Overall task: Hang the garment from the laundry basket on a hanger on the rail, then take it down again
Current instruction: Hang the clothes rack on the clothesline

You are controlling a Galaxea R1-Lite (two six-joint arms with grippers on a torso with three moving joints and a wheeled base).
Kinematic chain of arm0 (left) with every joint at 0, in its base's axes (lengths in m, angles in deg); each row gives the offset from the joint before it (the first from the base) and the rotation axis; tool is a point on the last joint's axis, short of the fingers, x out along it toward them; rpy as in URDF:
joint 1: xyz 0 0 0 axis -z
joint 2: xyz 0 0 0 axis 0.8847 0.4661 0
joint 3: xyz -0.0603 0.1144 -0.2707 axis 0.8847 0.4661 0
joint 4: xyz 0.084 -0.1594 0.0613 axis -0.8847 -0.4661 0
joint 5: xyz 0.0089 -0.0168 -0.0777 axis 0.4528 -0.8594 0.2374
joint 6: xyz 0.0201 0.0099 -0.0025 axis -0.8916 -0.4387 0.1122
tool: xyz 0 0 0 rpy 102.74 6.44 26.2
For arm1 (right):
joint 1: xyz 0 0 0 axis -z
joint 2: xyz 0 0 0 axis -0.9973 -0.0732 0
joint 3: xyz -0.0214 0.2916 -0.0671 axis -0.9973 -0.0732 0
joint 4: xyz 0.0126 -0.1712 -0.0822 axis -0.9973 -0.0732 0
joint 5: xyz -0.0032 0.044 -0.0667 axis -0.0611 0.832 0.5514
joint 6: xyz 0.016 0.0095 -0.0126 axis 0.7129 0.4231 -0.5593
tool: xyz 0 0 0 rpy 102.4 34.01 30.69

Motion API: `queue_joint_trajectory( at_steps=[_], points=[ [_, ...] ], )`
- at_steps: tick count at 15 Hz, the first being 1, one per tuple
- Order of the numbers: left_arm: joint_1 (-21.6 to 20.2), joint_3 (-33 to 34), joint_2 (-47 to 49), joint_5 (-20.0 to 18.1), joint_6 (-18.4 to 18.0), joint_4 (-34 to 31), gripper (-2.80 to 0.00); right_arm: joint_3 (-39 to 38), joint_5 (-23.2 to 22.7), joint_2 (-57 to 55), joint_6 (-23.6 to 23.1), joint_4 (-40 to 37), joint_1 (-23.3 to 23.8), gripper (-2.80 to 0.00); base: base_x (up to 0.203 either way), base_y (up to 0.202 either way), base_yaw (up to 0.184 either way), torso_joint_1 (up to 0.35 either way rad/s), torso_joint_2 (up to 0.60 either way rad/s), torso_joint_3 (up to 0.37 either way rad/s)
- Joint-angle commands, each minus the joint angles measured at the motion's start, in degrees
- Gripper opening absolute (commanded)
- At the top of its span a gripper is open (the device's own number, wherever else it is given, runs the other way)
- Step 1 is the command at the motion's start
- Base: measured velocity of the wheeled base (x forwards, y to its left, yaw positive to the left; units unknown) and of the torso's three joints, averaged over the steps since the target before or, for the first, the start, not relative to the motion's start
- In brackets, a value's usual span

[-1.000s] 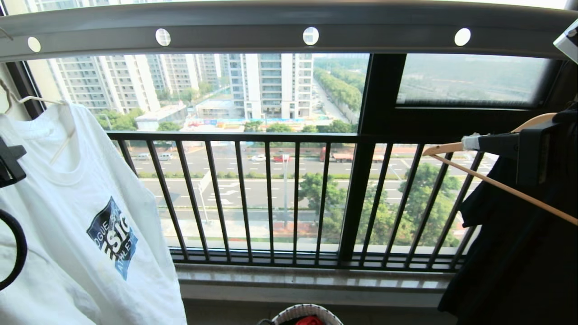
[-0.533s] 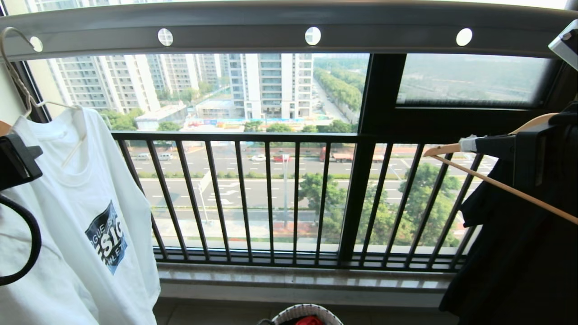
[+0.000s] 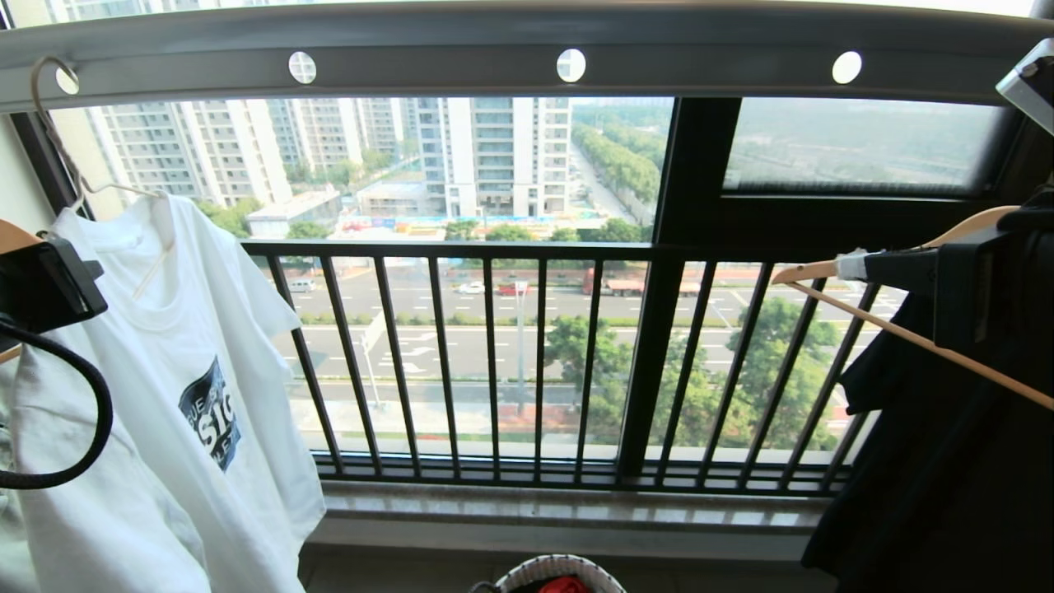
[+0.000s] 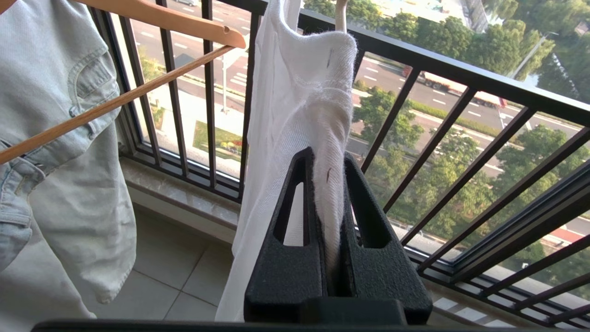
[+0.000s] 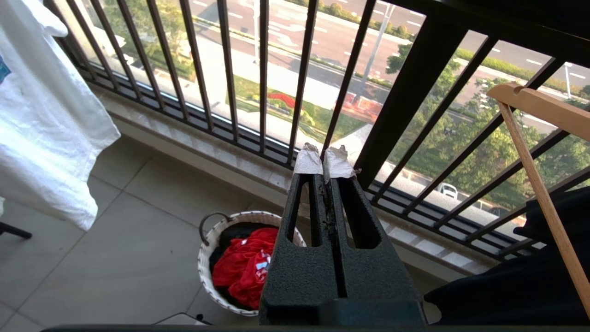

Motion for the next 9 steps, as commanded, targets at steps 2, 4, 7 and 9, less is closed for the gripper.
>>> queue_joint_trajectory(
  at_steps=[2, 4, 7, 9],
  points=[
    [-0.2, -0.1, 2.3, 0.1, 0.1, 1.8, -2.8, -0.1, 0.1, -0.6, 0.0, 0.0, -0.2, -2.8, 0.0, 0.0, 0.0, 0.0, 0.0, 0.0],
    [-1.3, -0.1, 3.6, 0.1, 0.1, 2.6, -2.8, -0.1, 0.1, -0.7, 0.0, 0.0, -0.2, -2.8, 0.0, 0.0, 0.0, 0.0, 0.0, 0.0],
    [-2.6, 0.1, 5.4, 0.1, 0.2, 3.4, -2.8, -0.1, 0.1, -0.9, 0.0, -0.1, -0.3, -2.8, 0.0, 0.0, 0.0, 0.0, 0.0, 0.0],
    [-3.3, 0.0, 6.2, 0.0, 0.3, 3.9, -2.8, -0.2, 0.1, -0.9, 0.0, -0.1, -0.8, -2.8, 0.0, 0.0, 0.0, 0.0, 0.0, 0.0]
  ],
)
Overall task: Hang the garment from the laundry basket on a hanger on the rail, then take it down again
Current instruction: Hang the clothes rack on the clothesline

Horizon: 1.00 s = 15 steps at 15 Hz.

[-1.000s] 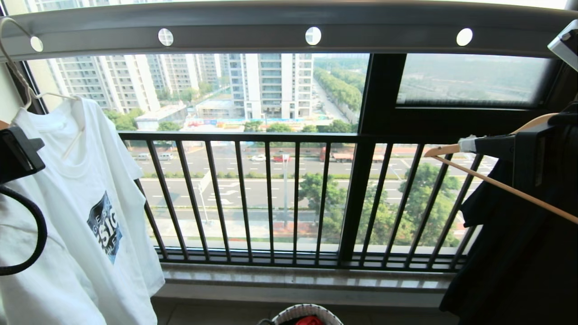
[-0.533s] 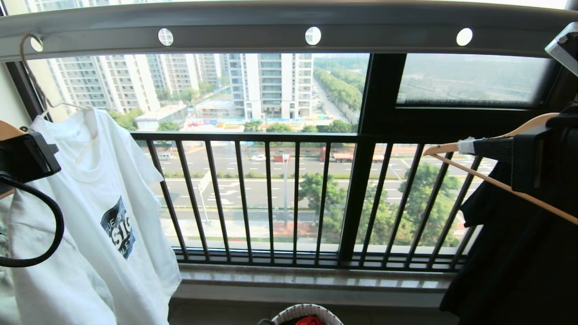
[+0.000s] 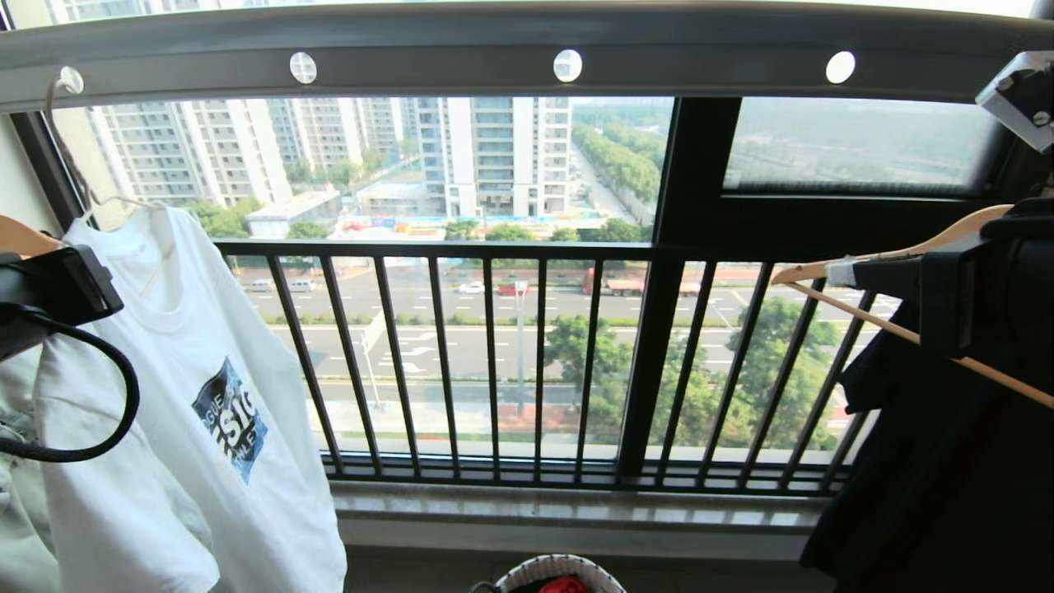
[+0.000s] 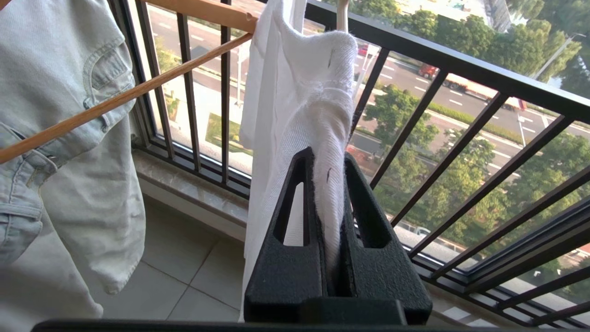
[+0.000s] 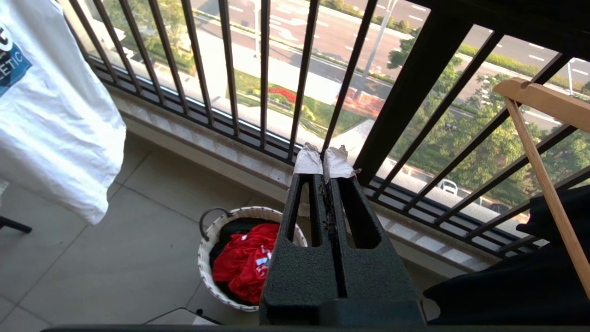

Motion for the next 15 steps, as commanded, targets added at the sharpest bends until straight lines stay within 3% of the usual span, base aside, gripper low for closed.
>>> queue_joint_trajectory(
  at_steps=[1, 5, 6, 11, 15],
  points=[
    [-0.5, 0.0, 1.3, 0.0, 0.0, 0.6, -2.8, 0.0, 0.1, -0.2, 0.0, -0.1, -0.7, -2.8, 0.0, 0.0, 0.0, 0.0, 0.0, 0.0],
    [-0.5, 0.2, 1.0, -1.7, 0.2, 0.6, -2.8, 0.0, 0.1, -0.1, 0.0, 0.0, -0.8, -2.8, 0.0, 0.0, 0.0, 0.0, 0.0, 0.0],
    [-0.5, 0.1, 0.9, -1.8, 0.2, 0.5, 0.0, 0.0, 0.1, -0.1, 0.0, 0.0, -0.8, -2.8, 0.0, 0.0, 0.0, 0.0, 0.0, 0.0],
    [-0.5, 0.7, -2.0, -1.7, 0.1, -1.8, 0.0, 0.0, 0.1, 0.2, 0.0, 0.0, -0.8, -2.8, 0.0, 0.0, 0.0, 0.0, 0.0, 0.0],
    [-0.1, 0.3, -10.1, -3.4, 0.1, -16.7, 0.0, 0.0, 0.1, 0.6, 0.0, 0.0, -0.9, -2.8, 0.0, 0.0, 0.0, 0.0, 0.0, 0.0]
  ],
)
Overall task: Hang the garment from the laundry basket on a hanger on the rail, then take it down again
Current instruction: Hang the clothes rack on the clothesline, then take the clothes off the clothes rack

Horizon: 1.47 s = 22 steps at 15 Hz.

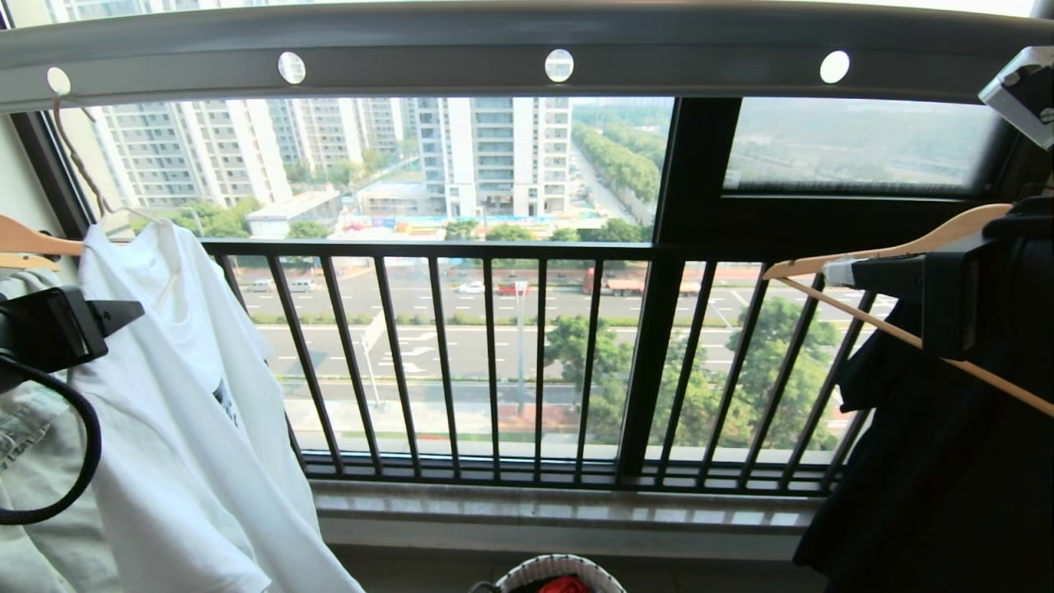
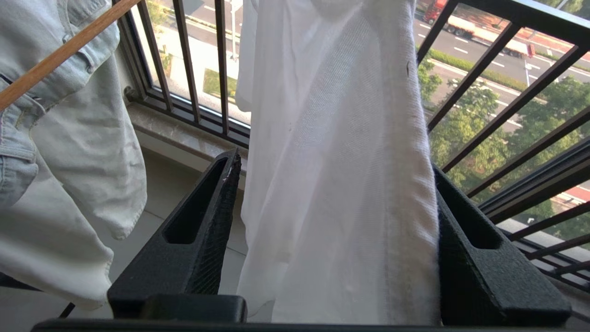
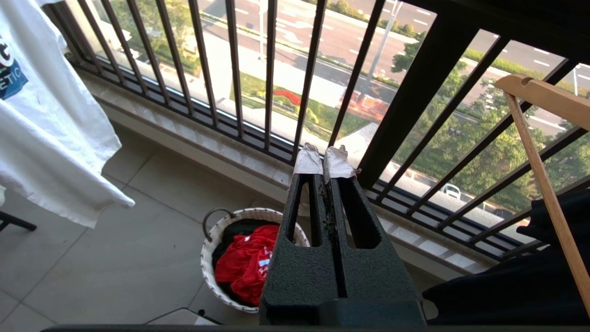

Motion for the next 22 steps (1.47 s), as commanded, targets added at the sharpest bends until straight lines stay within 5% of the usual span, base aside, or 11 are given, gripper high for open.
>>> queue_joint_trajectory(
  at_steps=[1, 6, 10, 11, 15, 22],
  points=[
    [0.1, 0.0, -6.8, -1.4, 0.1, -5.1, 0.0, 0.0, 0.1, 0.3, 0.0, -0.1, -0.2, -2.8, 0.0, 0.0, 0.0, 0.0, 0.0, 0.0],
    [0.2, -1.0, -20.6, -4.0, 0.2, -13.8, 0.0, -0.1, 0.1, 0.4, 0.0, -0.1, -0.3, -2.8, 0.0, 0.0, 0.0, 0.0, 0.0, 0.0],
    [0.3, -6.7, -31.0, -7.6, 0.3, -26.8, 0.0, -0.1, 0.0, 0.5, -0.6, 0.0, -0.4, -2.8, 0.0, 0.0, 0.0, 0.0, 0.0, 0.0],
    [0.3, -7.2, -33.0, -7.9, 0.3, -27.6, -2.8, -0.1, 0.0, 0.5, -0.6, -0.1, -0.4, -2.8, 0.0, 0.0, 0.0, 0.0, 0.0, 0.0],
    [0.3, -7.9, -35.3, -9.9, 0.3, -33.1, -2.8, -0.1, 0.1, 1.1, -0.6, -0.1, -1.3, -2.8, 0.0, 0.0, 0.0, 0.0, 0.0, 0.0],
    [0.5, -4.6, -38.2, -29.6, 3.0, -33.3, -2.8, -1.3, 1.3, 7.3, -0.5, -0.5, -0.8, -2.8, 0.0, 0.0, 0.0, 0.0, 0.0, 0.0]
  ],
)
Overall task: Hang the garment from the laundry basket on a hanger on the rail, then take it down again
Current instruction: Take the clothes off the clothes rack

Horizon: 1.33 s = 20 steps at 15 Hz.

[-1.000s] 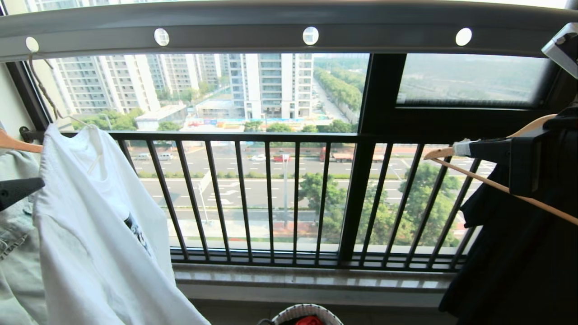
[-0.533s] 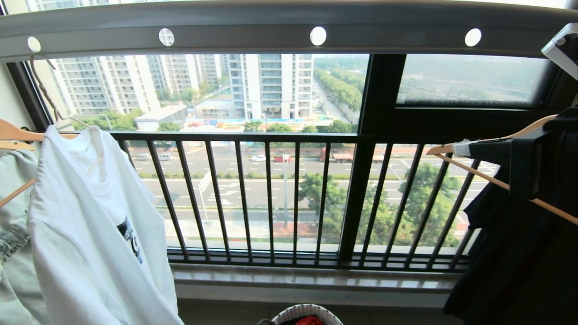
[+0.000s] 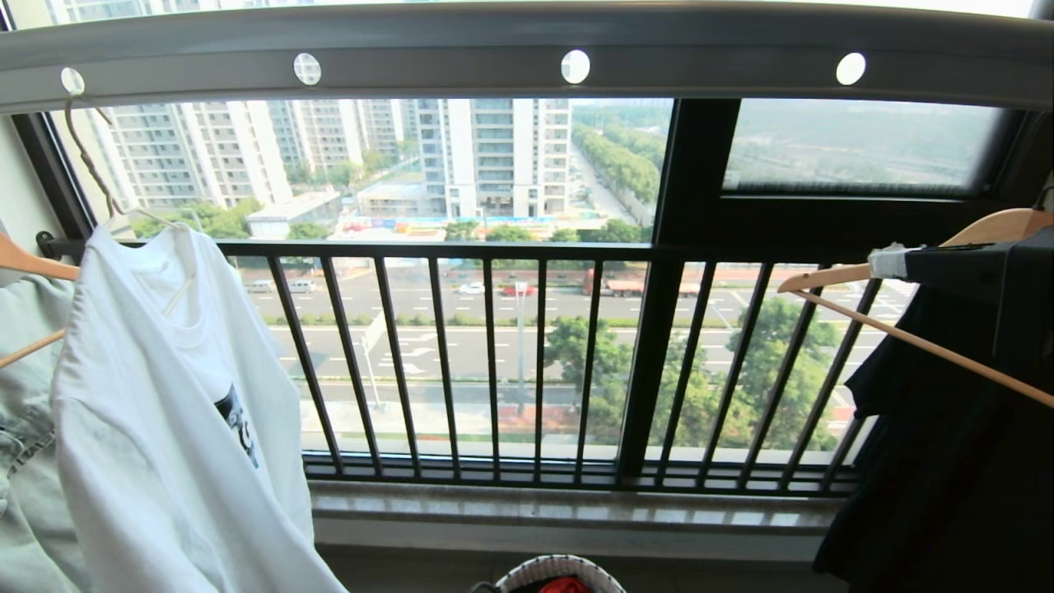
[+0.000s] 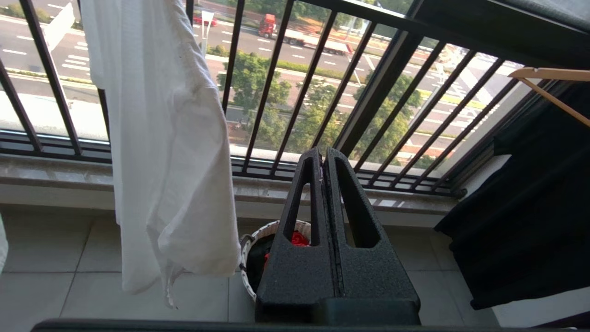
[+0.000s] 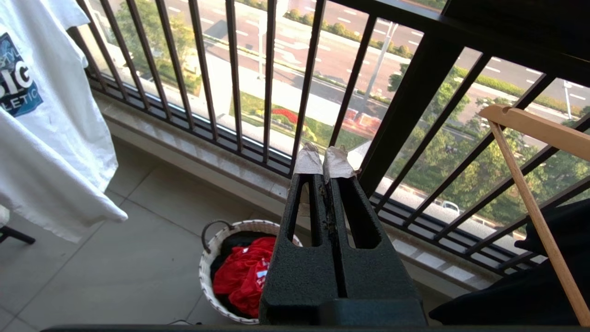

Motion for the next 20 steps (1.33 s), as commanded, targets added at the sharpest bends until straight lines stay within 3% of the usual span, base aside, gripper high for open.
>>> queue_joint_trajectory(
  at_steps=[1, 2, 5, 7, 9, 11, 13, 15, 17, 20],
  points=[
    [0.7, 2.0, -3.4, -9.5, 0.5, -0.2, -2.8, -0.7, 1.1, 4.1, 0.0, -0.2, 0.9, -2.8, 0.0, 0.0, 0.0, 0.0, 0.0, 0.0],
    [1.4, 2.6, -4.4, -15.1, 0.6, -0.2, -2.8, -1.9, 2.9, 5.9, 0.1, -0.2, 1.5, -2.8, 0.0, 0.0, 0.0, 0.0, 0.0, 0.0],
    [2.1, 2.8, -5.1, -26.3, 0.7, 0.1, -2.8, -4.0, 15.6, 12.5, -0.2, -0.3, 2.1, -2.8, 0.0, 0.0, 0.0, 0.0, 0.0, 0.0],
    [2.1, 2.8, -7.5, -28.6, 1.0, 0.1, -2.8, -5.6, 19.6, 18.3, -1.6, -0.3, 6.9, -2.8, 0.0, 0.0, 0.0, 0.0, 0.0, 0.0],
    [2.1, 3.4, -11.9, -27.7, 1.4, -0.2, -2.8, -7.8, 20.7, 26.1, -2.9, -1.5, 10.6, -2.8, 0.0, 0.0, 0.0, 0.0, 0.0, 0.0],
    [2.1, 5.0, -16.3, -25.8, 1.6, -1.0, -2.8, -8.8, 21.0, 34.1, -3.5, -7.7, 13.8, -2.8, 0.0, 0.0, 0.0, 0.0, 0.0, 0.0],
    [2.1, 4.7, -16.2, -24.4, 3.4, -6.6, -2.8, -9.6, 20.9, 41.4, -3.9, -15.0, 17.8, -2.8, 0.0, 0.0, 0.0, 0.0, 0.0, 0.0],
    [4.5, 4.8, -16.4, -24.1, 3.5, -6.6, -2.8, -10.7, 19.8, 46.2, -5.3, -20.8, 22.4, -2.8, 0.0, 0.0, 0.0, 0.0, 0.0, 0.0],
    [7.9, 5.9, -16.7, -19.4, 3.4, -6.5, -2.8, -16.2, 16.6, 49.7, -7.1, -22.8, 26.2, -2.8, 0.0, 0.0, 0.0, 0.0, 0.0, 0.0],
    [8.7, 8.4, -17.8, -11.5, 3.2, -6.1, -2.8, -30.8, 4.9, 57.2, -8.2, -19.5, 28.9, -2.8, 0.0, 0.0, 0.0, 0.0, 0.0, 0.0]
  ],
)
